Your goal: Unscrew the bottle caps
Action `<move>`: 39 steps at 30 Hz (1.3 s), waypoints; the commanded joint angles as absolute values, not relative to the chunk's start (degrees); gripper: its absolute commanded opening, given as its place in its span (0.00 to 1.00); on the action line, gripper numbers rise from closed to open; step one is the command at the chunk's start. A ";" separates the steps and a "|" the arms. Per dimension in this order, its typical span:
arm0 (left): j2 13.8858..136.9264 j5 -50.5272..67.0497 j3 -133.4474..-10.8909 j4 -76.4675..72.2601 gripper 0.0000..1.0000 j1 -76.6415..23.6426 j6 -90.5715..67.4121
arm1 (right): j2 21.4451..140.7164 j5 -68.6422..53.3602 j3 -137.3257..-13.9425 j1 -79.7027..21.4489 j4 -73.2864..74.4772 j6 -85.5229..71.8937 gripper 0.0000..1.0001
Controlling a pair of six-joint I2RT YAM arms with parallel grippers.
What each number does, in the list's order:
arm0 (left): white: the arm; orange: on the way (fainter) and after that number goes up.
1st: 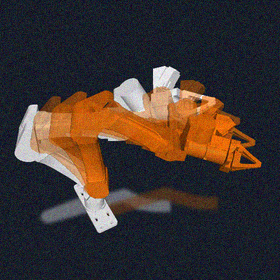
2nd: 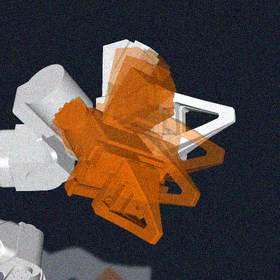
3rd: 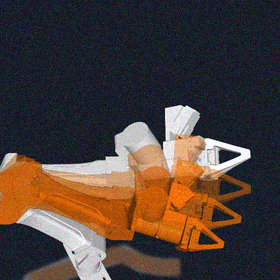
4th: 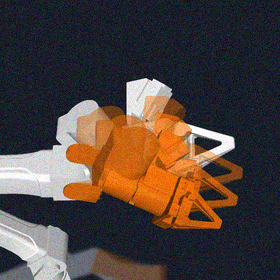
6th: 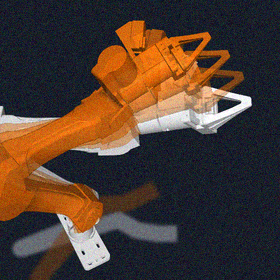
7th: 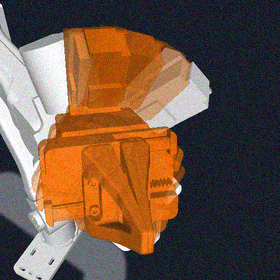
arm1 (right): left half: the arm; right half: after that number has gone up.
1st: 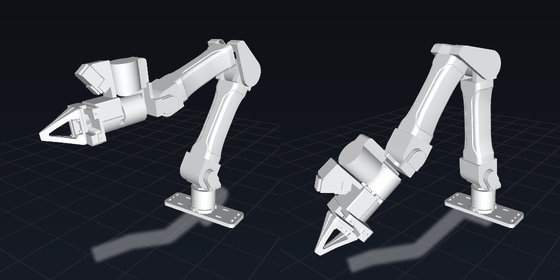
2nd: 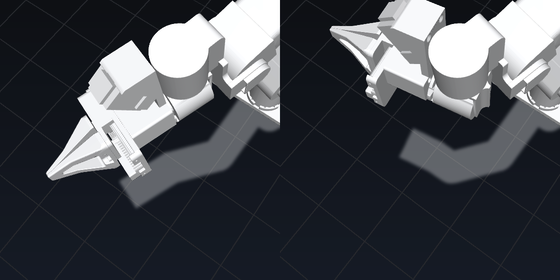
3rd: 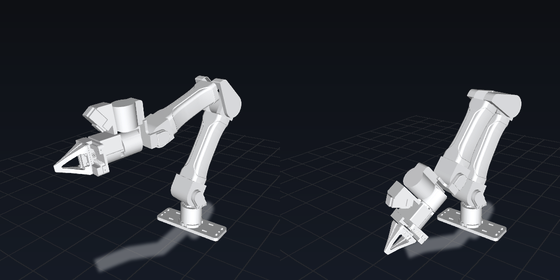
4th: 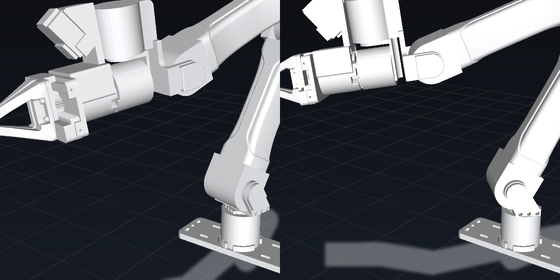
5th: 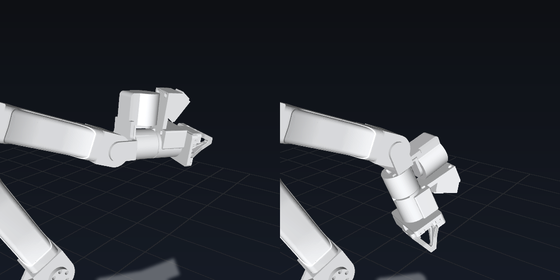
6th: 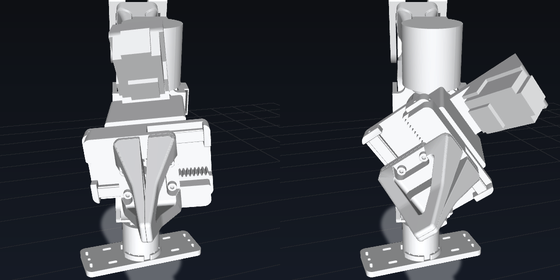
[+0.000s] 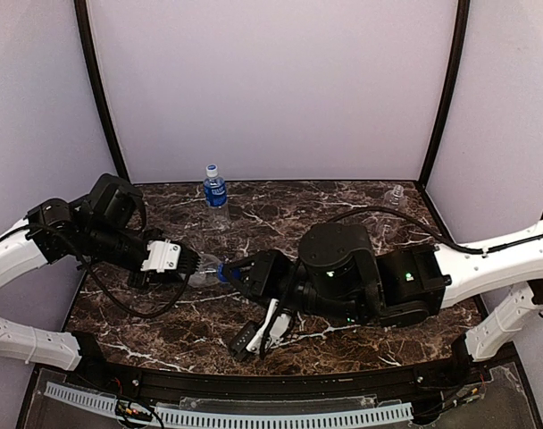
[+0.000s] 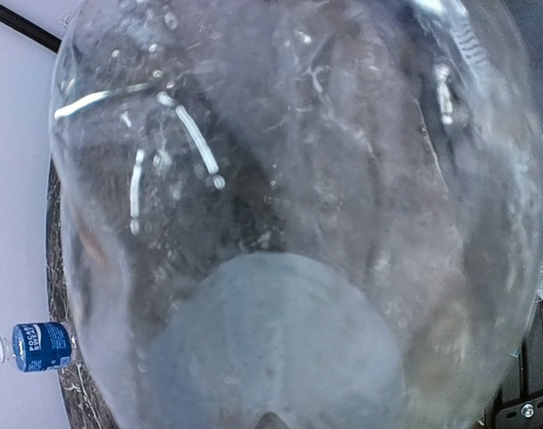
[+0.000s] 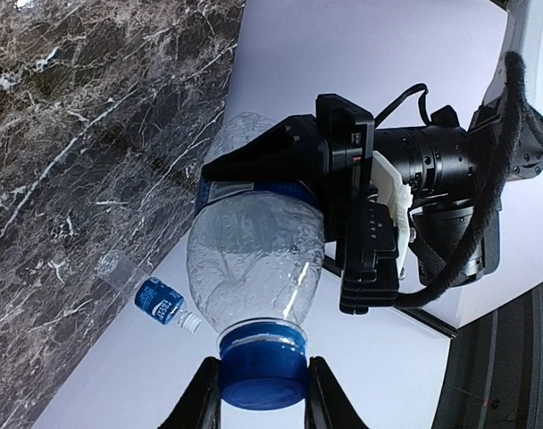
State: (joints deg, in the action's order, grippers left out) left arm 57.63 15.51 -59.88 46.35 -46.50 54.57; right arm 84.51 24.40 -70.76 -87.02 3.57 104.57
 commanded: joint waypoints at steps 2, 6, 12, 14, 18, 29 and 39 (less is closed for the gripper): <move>56.00 20.52 -60.66 40.55 0.26 -47.29 51.79 | 83.75 25.04 -72.12 -87.02 -6.87 100.16 0.70; 55.29 15.95 -58.89 35.50 0.26 -47.28 50.26 | 79.50 23.22 -70.36 -87.00 -8.19 89.43 0.99; 54.81 9.42 -56.90 26.12 0.27 -47.26 48.45 | 72.86 13.15 -72.51 -84.90 2.07 55.67 0.99; 54.68 6.95 -56.10 22.92 0.27 -47.28 48.87 | 72.16 2.06 -75.57 -80.52 8.42 37.56 0.99; 54.42 -0.14 -53.01 15.82 0.28 -47.28 50.80 | 73.17 -5.73 -78.40 -71.03 6.93 1.47 0.98; 55.03 -11.92 -47.95 3.50 0.29 -47.28 59.30 | 80.16 -6.32 -81.12 -62.29 12.78 -46.50 0.90; 55.13 -12.76 -46.84 2.90 0.29 -47.28 61.60 | 88.73 -13.24 -89.11 -61.42 15.61 -45.51 0.67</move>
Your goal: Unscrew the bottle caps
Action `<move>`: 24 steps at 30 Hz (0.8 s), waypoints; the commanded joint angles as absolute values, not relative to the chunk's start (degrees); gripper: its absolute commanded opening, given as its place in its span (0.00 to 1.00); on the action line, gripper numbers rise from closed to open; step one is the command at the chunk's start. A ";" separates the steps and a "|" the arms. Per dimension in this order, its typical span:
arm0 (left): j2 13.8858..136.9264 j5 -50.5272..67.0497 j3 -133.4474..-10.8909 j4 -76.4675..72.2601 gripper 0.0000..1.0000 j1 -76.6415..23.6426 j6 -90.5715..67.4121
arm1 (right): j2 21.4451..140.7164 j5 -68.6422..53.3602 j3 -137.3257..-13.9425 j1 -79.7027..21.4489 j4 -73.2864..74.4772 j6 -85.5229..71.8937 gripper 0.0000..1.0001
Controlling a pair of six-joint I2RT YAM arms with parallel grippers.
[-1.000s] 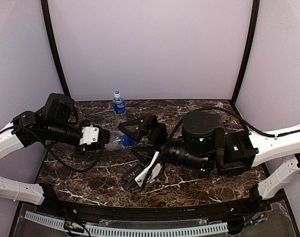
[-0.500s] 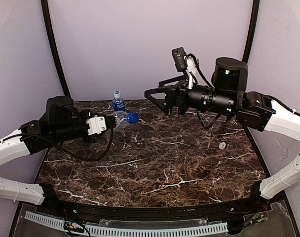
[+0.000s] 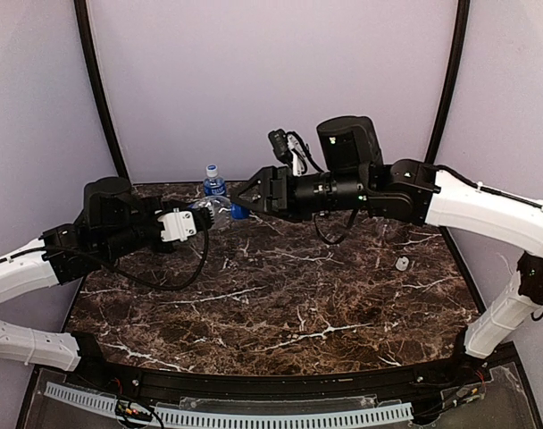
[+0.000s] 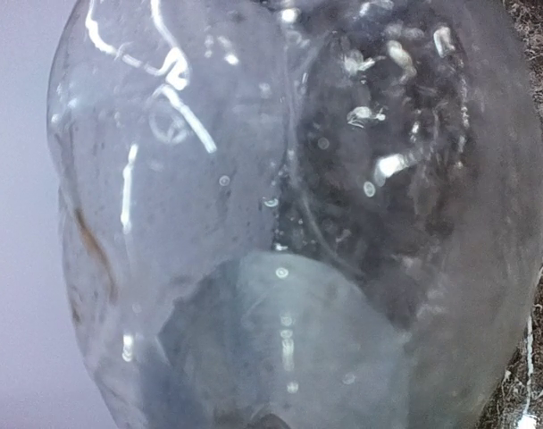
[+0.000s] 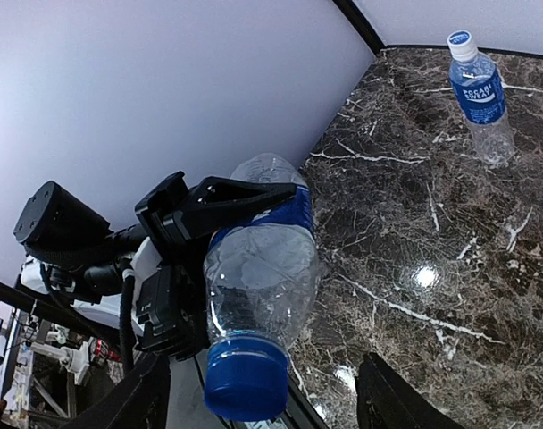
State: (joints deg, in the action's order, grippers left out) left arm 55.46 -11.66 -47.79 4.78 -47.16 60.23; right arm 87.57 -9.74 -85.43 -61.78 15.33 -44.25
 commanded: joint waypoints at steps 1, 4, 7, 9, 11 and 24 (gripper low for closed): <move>55.12 -12.73 -46.78 2.90 0.29 -47.28 61.56 | 89.10 -13.52 -89.12 -61.36 15.58 -45.59 0.63; 55.18 -12.85 -46.76 2.79 0.29 -47.36 61.69 | 89.57 -14.08 -88.83 -61.21 15.67 -45.88 0.52; 55.31 -13.45 -46.80 2.50 0.29 -47.36 61.87 | 89.48 -13.90 -88.47 -61.11 16.35 -45.97 0.50; 55.44 -13.80 -46.77 2.27 0.29 -47.31 61.92 | 89.47 -14.03 -88.34 -61.17 17.12 -45.97 0.50; 55.46 -14.10 -46.76 2.09 0.29 -47.36 61.94 | 89.78 -14.27 -88.31 -61.14 18.05 -45.89 0.50; 55.41 -13.28 -46.66 2.40 0.29 -47.37 61.87 | 90.99 -14.16 -88.57 -61.02 17.07 -43.98 0.16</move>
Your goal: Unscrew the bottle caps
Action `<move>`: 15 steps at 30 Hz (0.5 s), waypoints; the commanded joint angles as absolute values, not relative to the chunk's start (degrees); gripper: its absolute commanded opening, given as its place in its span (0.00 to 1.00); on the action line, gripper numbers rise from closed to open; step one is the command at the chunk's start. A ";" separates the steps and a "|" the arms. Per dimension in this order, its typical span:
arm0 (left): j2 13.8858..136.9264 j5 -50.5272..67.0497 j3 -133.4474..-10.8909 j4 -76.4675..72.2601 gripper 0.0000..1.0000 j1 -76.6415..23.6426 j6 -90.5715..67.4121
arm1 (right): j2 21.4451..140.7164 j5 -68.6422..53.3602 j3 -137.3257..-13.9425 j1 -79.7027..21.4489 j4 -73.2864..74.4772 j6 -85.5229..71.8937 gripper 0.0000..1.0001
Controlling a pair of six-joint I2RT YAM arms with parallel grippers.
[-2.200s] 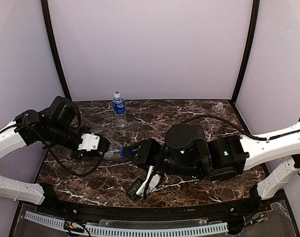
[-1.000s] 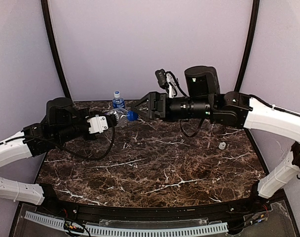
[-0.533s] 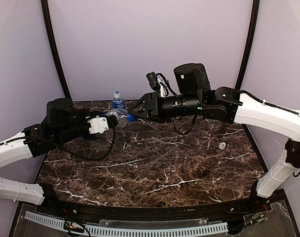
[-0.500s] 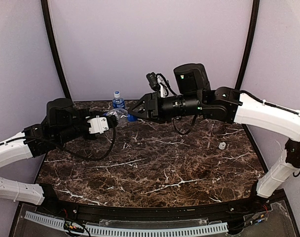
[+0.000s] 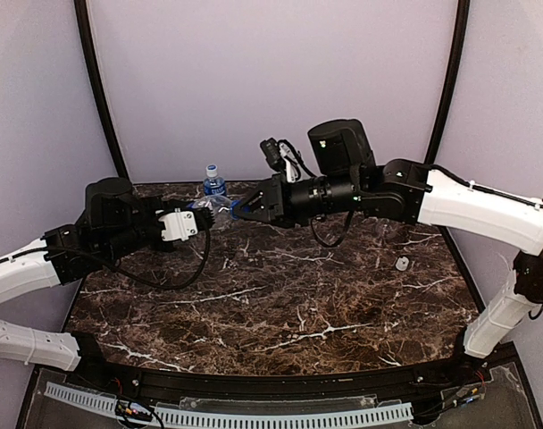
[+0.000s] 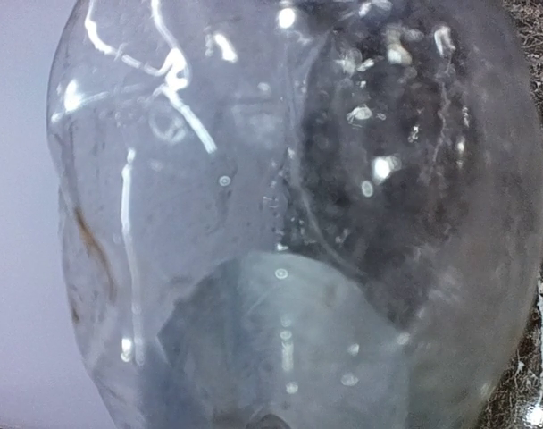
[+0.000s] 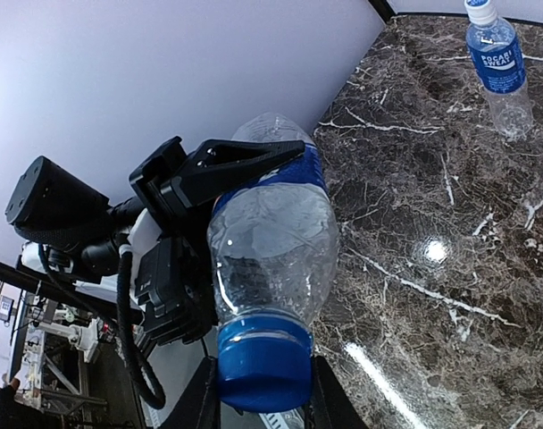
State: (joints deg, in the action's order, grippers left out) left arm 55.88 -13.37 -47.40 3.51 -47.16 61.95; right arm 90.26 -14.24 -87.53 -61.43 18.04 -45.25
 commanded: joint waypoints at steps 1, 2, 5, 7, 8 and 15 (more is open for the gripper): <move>55.29 -13.15 -46.49 2.48 0.29 -47.37 61.87 | 90.89 -14.10 -88.39 -61.00 16.93 -43.66 0.14; 55.20 -12.78 -46.40 2.73 0.29 -47.37 61.87 | 90.83 -14.03 -88.22 -60.93 16.81 -43.17 0.10; 54.59 -11.26 -46.08 3.64 0.29 -47.37 61.49 | 90.62 -13.85 -87.90 -60.89 16.30 -38.95 0.00; 54.20 -9.28 -46.35 5.61 0.29 -47.37 60.56 | 90.26 -13.88 -87.54 -61.12 15.38 -32.65 0.00; 54.08 -8.51 -46.51 7.42 0.29 -47.37 59.64 | 89.87 -13.64 -87.28 -61.51 14.95 -28.38 0.00; 53.18 -1.28 -47.72 15.38 0.27 -47.37 56.48 | 85.75 -1.84 -84.13 -70.57 11.80 13.91 0.00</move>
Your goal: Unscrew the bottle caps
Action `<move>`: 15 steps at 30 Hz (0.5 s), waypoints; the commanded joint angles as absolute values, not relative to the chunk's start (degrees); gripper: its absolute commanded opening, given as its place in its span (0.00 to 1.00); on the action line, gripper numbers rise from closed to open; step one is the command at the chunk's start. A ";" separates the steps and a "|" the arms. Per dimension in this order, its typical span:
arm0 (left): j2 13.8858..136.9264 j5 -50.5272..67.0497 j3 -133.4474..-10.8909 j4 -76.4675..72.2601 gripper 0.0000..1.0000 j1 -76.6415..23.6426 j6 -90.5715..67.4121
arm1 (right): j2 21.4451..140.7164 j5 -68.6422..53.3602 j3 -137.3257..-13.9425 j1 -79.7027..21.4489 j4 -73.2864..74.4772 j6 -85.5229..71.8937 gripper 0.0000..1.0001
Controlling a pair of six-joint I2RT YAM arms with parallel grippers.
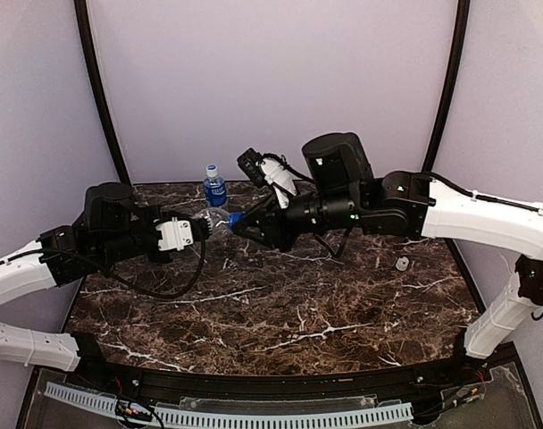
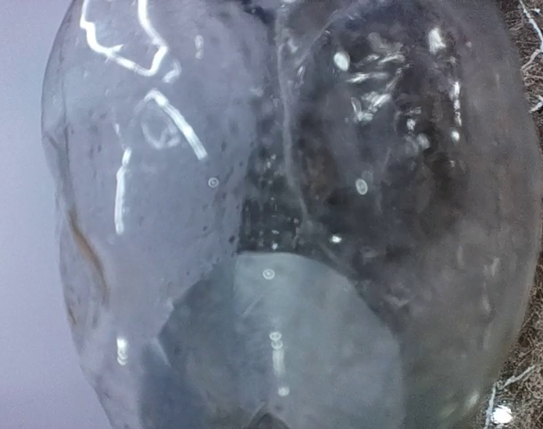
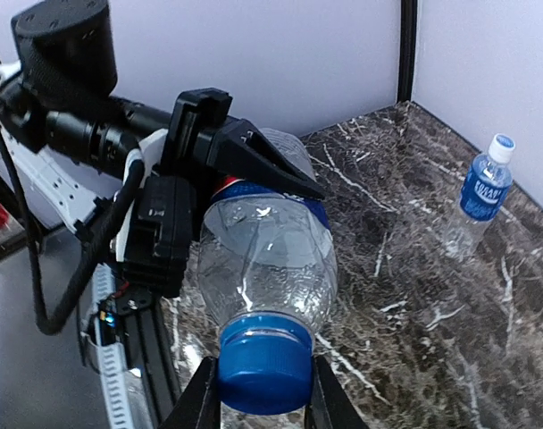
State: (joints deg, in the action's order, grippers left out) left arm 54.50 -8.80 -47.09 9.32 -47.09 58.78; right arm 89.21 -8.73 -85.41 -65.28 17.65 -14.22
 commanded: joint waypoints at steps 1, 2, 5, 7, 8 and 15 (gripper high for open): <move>53.04 -0.95 -47.66 15.93 0.27 -47.37 56.11 | 85.33 -0.60 -83.32 -71.71 11.48 19.06 0.00; 52.93 -0.41 -47.65 16.40 0.27 -47.37 55.96 | 84.83 -0.26 -82.15 -72.88 10.67 24.04 0.00; 52.45 1.90 -47.24 17.03 0.27 -47.37 54.90 | 83.02 3.50 -77.28 -76.81 6.45 40.74 0.00; 51.86 2.98 -46.72 17.53 0.27 -47.36 54.20 | 82.03 5.62 -74.68 -78.94 4.57 50.85 0.00; 51.73 3.34 -46.61 18.12 0.27 -47.33 53.95 | 81.86 6.32 -73.61 -79.77 3.60 55.20 0.00; 51.07 6.36 -46.68 21.41 0.26 -47.37 52.86 | 83.97 18.61 -71.26 -83.89 0.54 82.49 0.00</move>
